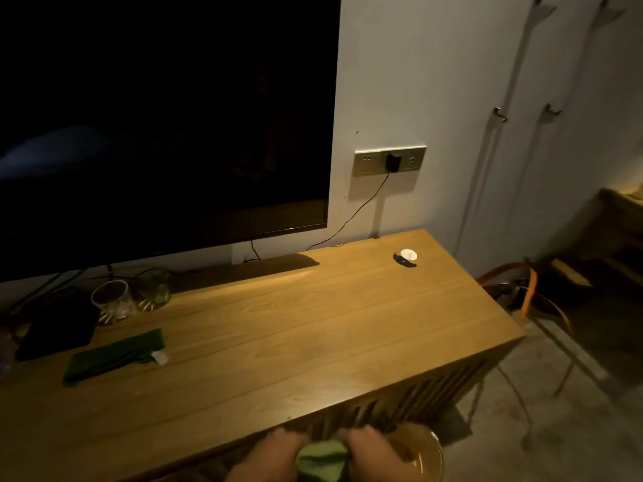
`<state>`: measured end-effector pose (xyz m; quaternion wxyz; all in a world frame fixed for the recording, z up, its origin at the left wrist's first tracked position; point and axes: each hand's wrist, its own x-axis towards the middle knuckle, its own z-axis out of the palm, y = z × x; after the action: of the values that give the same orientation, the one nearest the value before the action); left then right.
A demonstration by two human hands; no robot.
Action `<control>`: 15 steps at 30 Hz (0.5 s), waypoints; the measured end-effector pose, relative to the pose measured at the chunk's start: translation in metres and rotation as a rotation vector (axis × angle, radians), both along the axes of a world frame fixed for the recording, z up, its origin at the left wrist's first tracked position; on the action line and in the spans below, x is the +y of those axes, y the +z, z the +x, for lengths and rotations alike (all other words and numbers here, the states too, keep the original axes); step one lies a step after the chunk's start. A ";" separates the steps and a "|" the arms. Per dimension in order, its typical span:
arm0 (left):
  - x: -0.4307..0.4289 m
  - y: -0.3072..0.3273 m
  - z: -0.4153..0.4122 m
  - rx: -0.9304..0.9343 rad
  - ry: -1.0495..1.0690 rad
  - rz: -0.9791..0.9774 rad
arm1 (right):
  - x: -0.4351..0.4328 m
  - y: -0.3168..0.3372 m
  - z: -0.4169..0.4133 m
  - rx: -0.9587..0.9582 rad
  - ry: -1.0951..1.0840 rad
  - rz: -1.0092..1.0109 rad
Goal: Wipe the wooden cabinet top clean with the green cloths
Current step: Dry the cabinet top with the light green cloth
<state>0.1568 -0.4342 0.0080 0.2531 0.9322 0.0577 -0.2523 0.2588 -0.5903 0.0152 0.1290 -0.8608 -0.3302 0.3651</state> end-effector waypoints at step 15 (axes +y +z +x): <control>-0.014 -0.089 0.104 -0.158 0.166 0.295 | 0.010 -0.085 0.114 -0.341 0.105 -0.055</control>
<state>0.2613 -0.4479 -0.0814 0.1376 0.9681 0.1508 -0.1455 0.3723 -0.5805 -0.0694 0.0281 -0.8949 -0.3818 0.2292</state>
